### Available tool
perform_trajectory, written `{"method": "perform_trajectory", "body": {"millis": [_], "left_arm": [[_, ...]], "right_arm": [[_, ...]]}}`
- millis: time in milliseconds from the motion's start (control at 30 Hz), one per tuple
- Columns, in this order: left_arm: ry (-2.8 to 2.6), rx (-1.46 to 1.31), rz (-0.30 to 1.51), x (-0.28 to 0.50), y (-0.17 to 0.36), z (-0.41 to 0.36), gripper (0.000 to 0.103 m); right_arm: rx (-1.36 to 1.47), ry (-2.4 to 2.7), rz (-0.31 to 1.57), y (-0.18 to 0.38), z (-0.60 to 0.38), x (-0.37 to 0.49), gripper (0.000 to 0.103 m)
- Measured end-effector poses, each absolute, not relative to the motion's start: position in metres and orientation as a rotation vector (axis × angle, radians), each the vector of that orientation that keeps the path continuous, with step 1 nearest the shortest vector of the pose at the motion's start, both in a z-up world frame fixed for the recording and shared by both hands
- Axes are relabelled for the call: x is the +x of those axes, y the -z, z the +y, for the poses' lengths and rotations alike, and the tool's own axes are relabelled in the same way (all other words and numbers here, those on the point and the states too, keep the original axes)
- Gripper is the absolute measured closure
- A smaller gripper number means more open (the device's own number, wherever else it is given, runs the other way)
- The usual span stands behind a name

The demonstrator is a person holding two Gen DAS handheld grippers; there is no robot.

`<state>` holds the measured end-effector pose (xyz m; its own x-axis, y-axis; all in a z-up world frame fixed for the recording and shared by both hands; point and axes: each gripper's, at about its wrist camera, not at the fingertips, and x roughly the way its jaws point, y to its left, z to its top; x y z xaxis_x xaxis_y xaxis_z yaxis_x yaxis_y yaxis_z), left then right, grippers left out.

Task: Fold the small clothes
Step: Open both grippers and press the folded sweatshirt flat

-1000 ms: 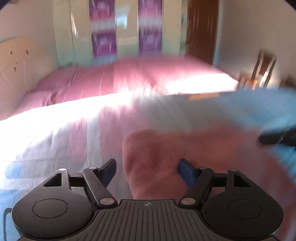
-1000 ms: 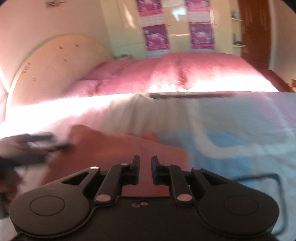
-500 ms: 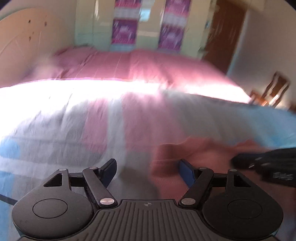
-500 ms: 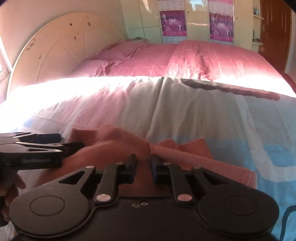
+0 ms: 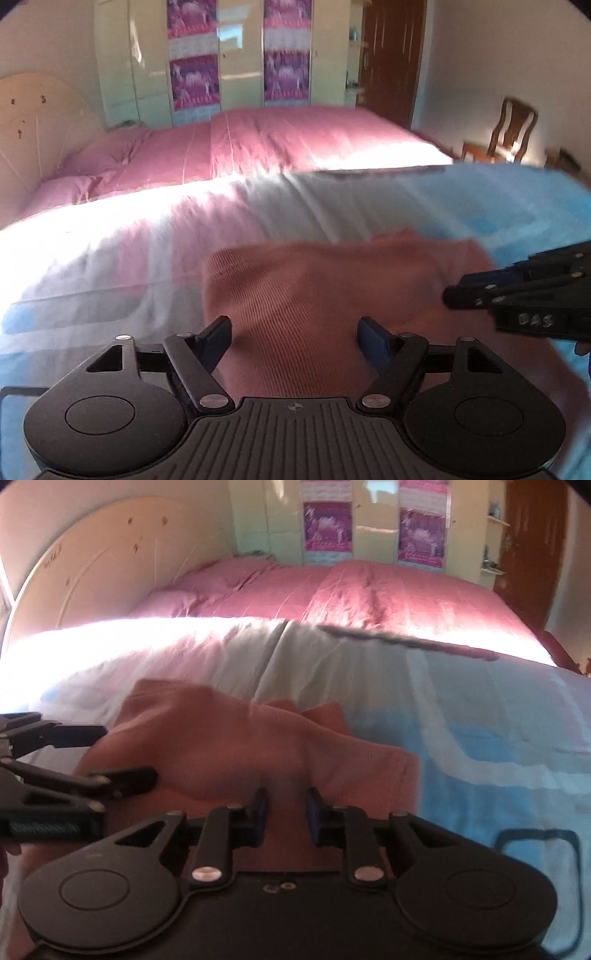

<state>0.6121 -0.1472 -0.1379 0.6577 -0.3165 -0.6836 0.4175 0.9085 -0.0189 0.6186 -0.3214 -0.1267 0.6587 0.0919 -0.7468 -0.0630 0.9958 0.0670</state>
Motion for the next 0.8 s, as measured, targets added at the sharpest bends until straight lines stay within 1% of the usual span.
{"method": "perform_trajectory", "body": {"millis": [67,133,167,233,300,333,367,433,567,600,633,700,733,800], "left_arm": [[0.419,0.134,0.739,0.593,0.131,-0.131,0.029],[0.41,0.184,0.773,0.583,0.14,-0.131,0.028],[0.398,0.201,0.798,0.582,0.15,-0.134,0.028],[0.397,0.142,0.815,0.582,0.162,-0.134,0.027],[0.373,0.117,0.832,0.583,0.158,-0.133,0.027],[0.361,0.123,0.821,0.58,0.153,-0.134,0.027],[0.366,0.118,0.804,0.572,0.146,-0.134,0.027],[0.391,0.096,0.776,0.552,0.136,-0.133,0.027],[0.474,0.042,0.756,0.505,0.133,-0.137,0.027],[0.474,0.071,0.759,0.498,0.136,-0.141,0.027],[0.449,0.125,0.772,0.491,0.142,-0.148,0.027],[0.42,0.185,0.783,0.481,0.152,-0.156,0.027],[0.406,0.206,0.778,0.477,0.153,-0.158,0.027],[0.395,0.217,0.79,0.469,0.15,-0.159,0.026]], "right_arm": [[0.057,-0.106,0.792,0.112,-0.328,0.597,0.077],[0.081,-0.135,0.796,0.106,-0.336,0.577,0.077],[0.086,-0.157,0.808,0.108,-0.338,0.57,0.08],[0.028,-0.149,0.906,0.128,-0.336,0.569,0.082],[0.017,-0.144,0.889,0.135,-0.339,0.562,0.083],[0.039,-0.135,0.897,0.131,-0.342,0.56,0.086],[0.05,-0.126,0.896,0.125,-0.344,0.556,0.086],[0.051,-0.136,0.84,0.107,-0.345,0.539,0.08],[0.041,-0.2,0.809,0.093,-0.339,0.502,0.079],[0.033,-0.22,0.82,0.095,-0.336,0.493,0.079],[0.023,-0.234,0.839,0.099,-0.334,0.487,0.082],[-0.036,-0.22,0.915,0.12,-0.327,0.482,0.084],[-0.058,-0.211,0.916,0.128,-0.327,0.482,0.084],[-0.06,-0.208,0.896,0.125,-0.326,0.475,0.083]]}}
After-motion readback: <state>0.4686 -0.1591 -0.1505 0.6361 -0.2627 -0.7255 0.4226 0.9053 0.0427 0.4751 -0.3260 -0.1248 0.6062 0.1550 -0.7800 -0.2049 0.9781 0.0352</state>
